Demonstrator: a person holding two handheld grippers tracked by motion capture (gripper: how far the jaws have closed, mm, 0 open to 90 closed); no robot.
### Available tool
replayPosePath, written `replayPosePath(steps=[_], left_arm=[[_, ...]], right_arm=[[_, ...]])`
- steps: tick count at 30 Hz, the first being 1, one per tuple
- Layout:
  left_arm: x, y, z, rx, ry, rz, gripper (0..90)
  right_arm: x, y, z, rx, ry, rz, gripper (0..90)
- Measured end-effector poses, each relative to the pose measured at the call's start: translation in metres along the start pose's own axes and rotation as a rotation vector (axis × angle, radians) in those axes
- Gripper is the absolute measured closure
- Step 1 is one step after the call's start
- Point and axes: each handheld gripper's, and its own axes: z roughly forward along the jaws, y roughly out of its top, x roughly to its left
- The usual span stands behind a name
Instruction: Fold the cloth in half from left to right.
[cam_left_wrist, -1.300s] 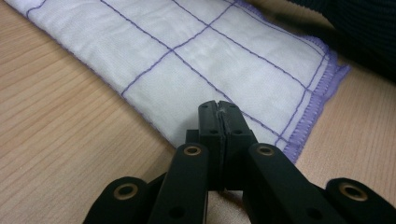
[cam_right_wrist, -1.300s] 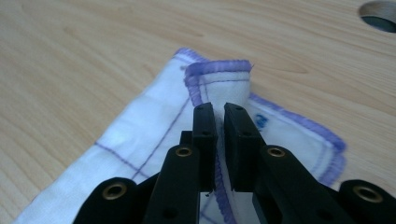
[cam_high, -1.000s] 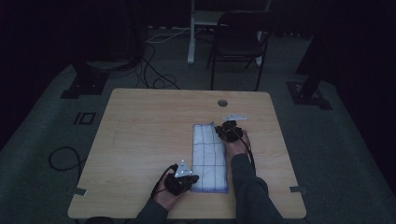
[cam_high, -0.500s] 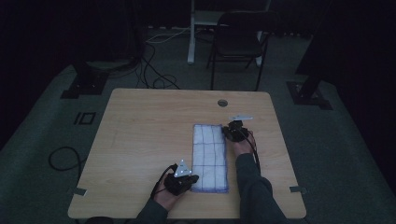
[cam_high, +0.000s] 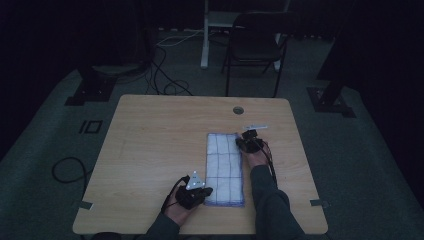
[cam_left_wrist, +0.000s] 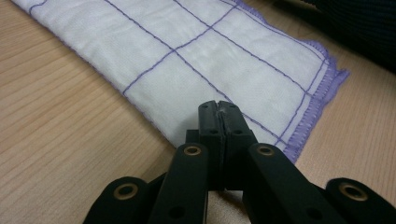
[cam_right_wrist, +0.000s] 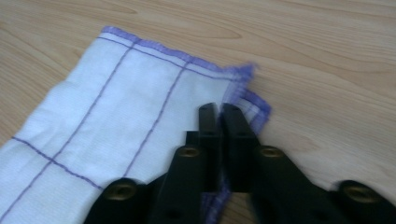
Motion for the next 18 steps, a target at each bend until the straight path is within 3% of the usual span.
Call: replayPosePath(steps=[5, 15, 18], left_arm=[[0.001, -0.001, -0.001, 0.001, 0.003, -0.011, 89.8], [0.002, -0.002, -0.003, 0.001, 0.003, -0.023, 89.2], [0.004, -0.002, -0.003, 0.001, -0.015, -0.034, 83.0]], right_arm=[[0.004, -0.001, -0.008, -0.02, -0.052, -0.051, 90.0], [-0.005, -0.019, -0.012, -0.029, -0.046, 0.037, 88.9], [-0.005, -0.02, -0.012, -0.031, -0.054, 0.037, 85.5]])
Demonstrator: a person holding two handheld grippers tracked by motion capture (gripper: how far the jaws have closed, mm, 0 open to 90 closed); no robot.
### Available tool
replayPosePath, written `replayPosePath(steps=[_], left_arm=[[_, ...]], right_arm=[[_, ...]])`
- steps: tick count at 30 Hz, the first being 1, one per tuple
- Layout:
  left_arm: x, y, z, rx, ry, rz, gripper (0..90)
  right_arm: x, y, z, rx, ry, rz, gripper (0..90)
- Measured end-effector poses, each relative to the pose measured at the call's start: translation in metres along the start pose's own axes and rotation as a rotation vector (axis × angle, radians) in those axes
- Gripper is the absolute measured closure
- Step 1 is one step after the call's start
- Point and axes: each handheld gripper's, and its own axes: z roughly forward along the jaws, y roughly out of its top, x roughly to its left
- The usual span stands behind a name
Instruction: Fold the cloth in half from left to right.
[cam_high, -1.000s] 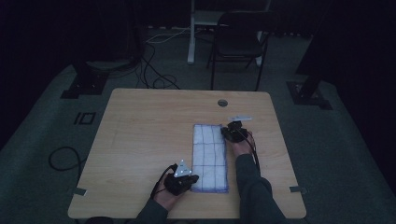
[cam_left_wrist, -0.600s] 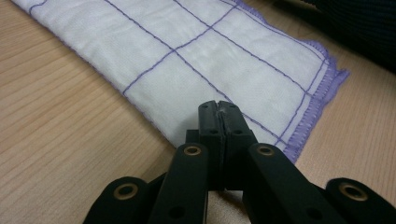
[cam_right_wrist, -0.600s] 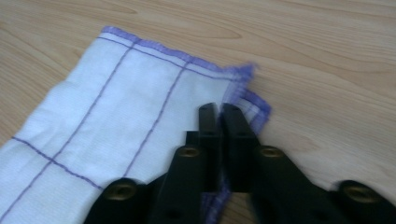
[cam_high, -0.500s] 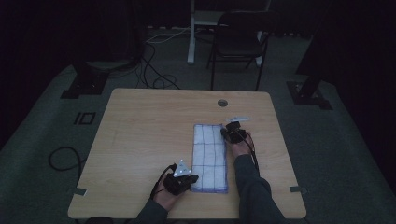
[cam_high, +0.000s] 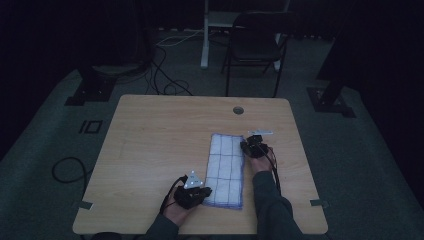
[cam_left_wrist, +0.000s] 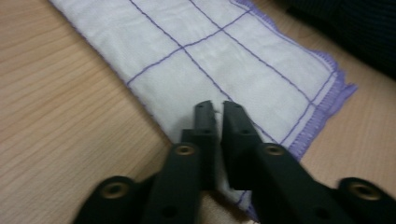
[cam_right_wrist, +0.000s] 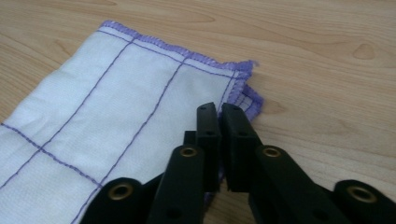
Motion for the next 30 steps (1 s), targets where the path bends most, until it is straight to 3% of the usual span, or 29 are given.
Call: replayPosePath(steps=[4, 9, 16, 30], left_arm=[[0.0, 0.002, 0.0, -0.009, 0.008, 0.014, 72.9], [0.005, 0.007, -0.005, -0.029, 0.029, -0.001, 66.4], [0.017, 0.018, -0.012, -0.07, 0.063, -0.019, 64.7], [0.041, 0.039, -0.016, -0.107, 0.118, -0.043, 63.8]], right_arm=[[-0.001, 0.0, -0.001, 0.001, 0.006, 0.004, 78.0], [0.003, 0.0, -0.001, 0.009, -0.012, -0.033, 77.3], [0.001, 0.0, 0.0, 0.007, -0.002, -0.051, 77.0], [0.001, 0.005, 0.004, 0.02, 0.003, -0.074, 77.3]])
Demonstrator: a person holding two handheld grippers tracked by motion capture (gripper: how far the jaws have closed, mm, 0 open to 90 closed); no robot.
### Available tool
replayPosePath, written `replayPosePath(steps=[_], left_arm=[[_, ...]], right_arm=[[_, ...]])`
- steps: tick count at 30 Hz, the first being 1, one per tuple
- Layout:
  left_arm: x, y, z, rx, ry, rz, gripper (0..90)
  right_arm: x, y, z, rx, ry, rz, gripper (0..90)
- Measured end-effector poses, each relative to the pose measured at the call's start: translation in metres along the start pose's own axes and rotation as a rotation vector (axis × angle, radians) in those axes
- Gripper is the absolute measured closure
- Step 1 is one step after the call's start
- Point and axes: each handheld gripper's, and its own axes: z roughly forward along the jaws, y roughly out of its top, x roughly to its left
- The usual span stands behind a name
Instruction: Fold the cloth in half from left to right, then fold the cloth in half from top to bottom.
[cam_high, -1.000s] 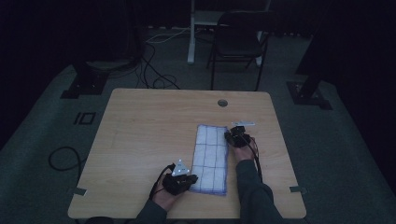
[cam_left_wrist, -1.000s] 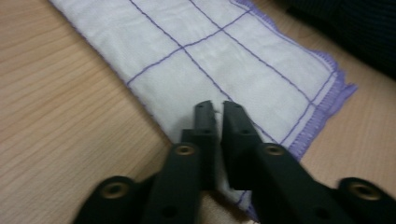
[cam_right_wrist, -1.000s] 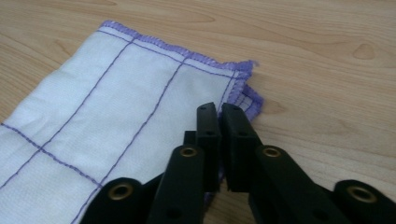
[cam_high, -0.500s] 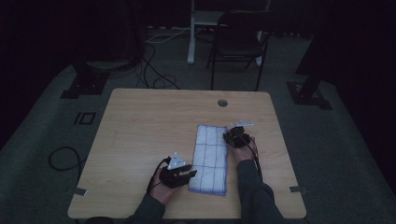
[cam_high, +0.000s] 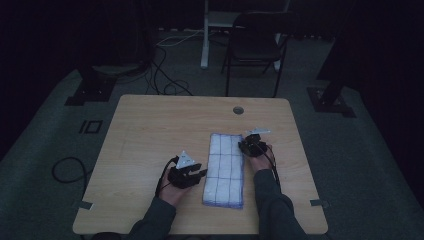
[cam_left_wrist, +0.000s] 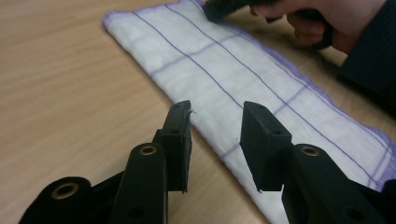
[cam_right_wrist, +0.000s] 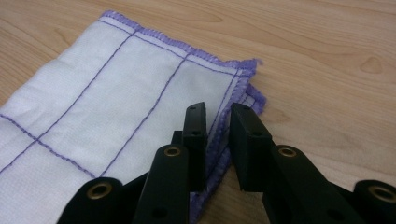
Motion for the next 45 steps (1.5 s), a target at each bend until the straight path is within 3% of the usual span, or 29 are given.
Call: replayPosePath(steps=[9, 20, 29, 34, 39, 45], left_arm=[[0.01, 0.013, 0.006, -0.012, 0.021, -0.006, 63.5], [0.018, 0.036, 0.027, -0.026, 0.034, 0.005, 61.1], [0.029, 0.047, 0.044, -0.042, 0.04, -0.014, 59.9], [0.038, 0.051, 0.057, -0.025, 0.053, -0.033, 59.8], [0.046, 0.055, 0.067, -0.012, 0.076, -0.053, 59.7], [0.053, 0.06, 0.08, 0.006, 0.09, -0.066, 59.3]], right_arm=[[0.0, 0.002, 0.002, 0.005, -0.001, -0.008, 77.3], [0.0, 0.002, 0.002, 0.001, 0.003, -0.002, 77.4], [0.0, 0.002, 0.002, 0.001, 0.004, -0.008, 77.4], [0.0, 0.002, 0.002, -0.001, 0.001, -0.009, 77.7], [0.005, 0.002, 0.002, -0.008, -0.018, -0.034, 84.7], [0.005, 0.0, -0.001, -0.035, -0.021, -0.009, 87.6]])
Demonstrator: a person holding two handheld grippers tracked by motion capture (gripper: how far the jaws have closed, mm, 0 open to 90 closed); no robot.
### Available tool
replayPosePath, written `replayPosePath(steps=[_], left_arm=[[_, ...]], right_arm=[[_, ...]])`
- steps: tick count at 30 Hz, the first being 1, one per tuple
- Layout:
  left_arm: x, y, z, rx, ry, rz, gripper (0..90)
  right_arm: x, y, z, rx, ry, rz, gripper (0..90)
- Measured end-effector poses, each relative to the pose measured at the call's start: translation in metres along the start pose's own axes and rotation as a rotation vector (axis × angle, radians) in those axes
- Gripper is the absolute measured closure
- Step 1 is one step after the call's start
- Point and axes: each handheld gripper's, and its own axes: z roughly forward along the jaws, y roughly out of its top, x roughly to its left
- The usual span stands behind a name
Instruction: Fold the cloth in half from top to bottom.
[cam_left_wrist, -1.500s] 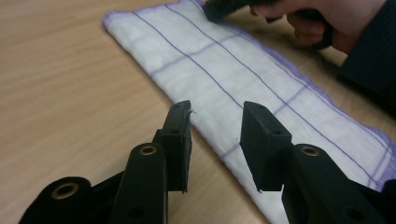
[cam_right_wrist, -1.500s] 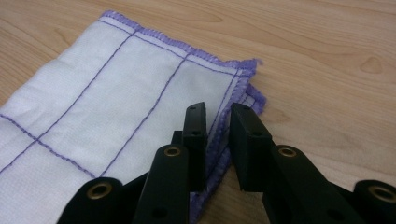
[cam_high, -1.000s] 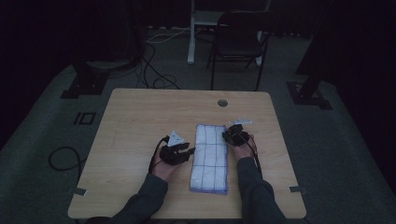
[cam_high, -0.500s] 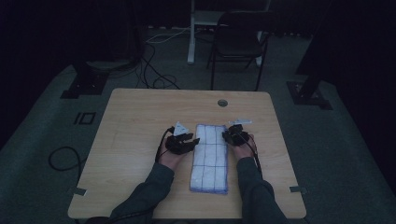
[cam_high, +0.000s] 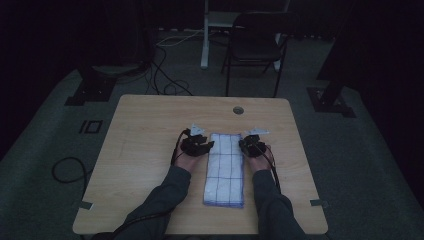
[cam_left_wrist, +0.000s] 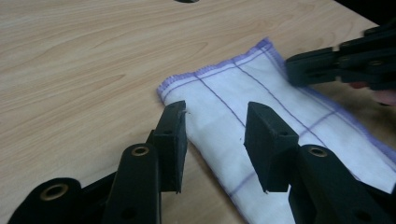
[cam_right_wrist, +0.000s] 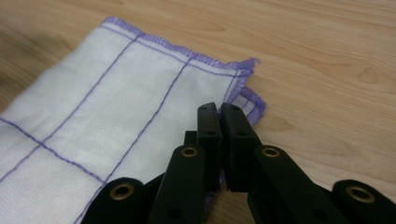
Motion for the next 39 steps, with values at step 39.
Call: replayPosePath(steps=[39], left_arm=[[0.013, 0.008, 0.052, 0.087, 0.111, -0.026, 66.1]], right_arm=[[-0.003, 0.011, 0.014, 0.03, -0.049, 0.089, 65.2]])
